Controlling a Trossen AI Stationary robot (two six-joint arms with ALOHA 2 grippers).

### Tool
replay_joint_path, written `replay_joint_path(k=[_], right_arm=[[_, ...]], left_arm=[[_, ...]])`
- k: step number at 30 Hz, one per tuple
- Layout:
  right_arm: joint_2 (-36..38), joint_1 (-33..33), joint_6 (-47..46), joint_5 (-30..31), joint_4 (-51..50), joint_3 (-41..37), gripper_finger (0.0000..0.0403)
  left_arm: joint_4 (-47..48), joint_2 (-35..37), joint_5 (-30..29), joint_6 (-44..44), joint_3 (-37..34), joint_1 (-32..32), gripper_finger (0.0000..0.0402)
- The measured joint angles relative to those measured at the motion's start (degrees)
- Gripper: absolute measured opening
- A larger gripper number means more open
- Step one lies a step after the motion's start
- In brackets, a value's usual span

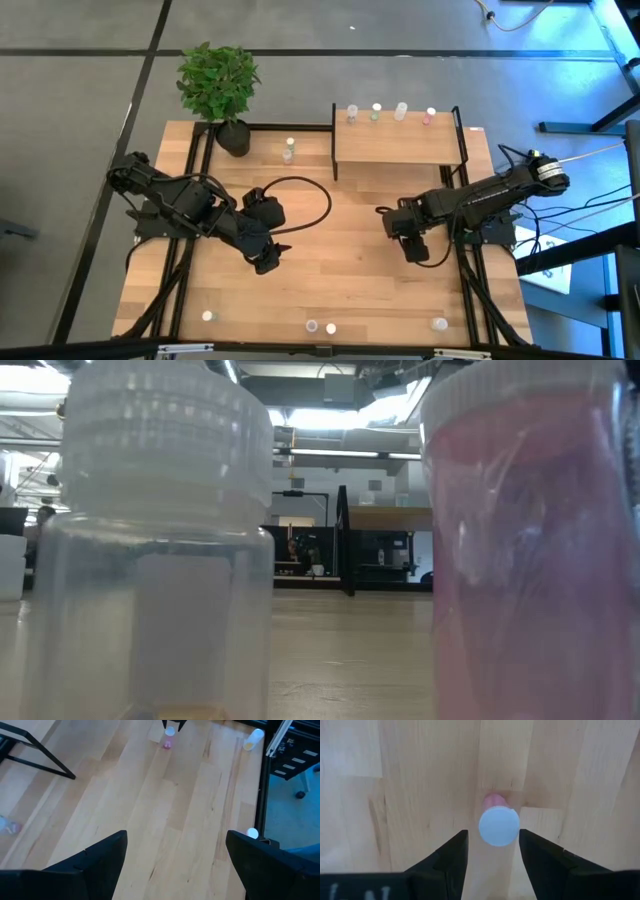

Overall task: Pick and place medicine bottles onto shelf by color
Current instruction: Put the top pink pill bottle aligned with the other pink bottle on the shelf

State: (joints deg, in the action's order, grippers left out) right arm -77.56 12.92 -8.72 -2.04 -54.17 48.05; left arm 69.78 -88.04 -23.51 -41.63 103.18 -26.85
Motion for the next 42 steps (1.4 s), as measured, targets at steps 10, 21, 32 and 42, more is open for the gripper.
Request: replay_joint_path(k=[10,21,32,42], right_arm=[[0.0,0.0,-0.1,0.9,1.6,0.0,0.0181],[0.1,0.0,-0.2,0.9,3.8,-0.5,0.0181],[0.1,0.0,-1.4,0.7,7.3,-3.9,0.0181],[0.1,0.0,0.2,1.0,7.7,-3.9,0.0182]], left_arm=[[0.0,0.0,0.0,0.0,0.0,0.0,0.0334],[0.0,0.0,0.0,-0.2,0.0,0.0,0.0334],[0.0,0.0,0.0,-0.2,0.0,0.0,0.0334],[0.0,0.0,0.0,-0.2,0.0,0.0,0.0334]])
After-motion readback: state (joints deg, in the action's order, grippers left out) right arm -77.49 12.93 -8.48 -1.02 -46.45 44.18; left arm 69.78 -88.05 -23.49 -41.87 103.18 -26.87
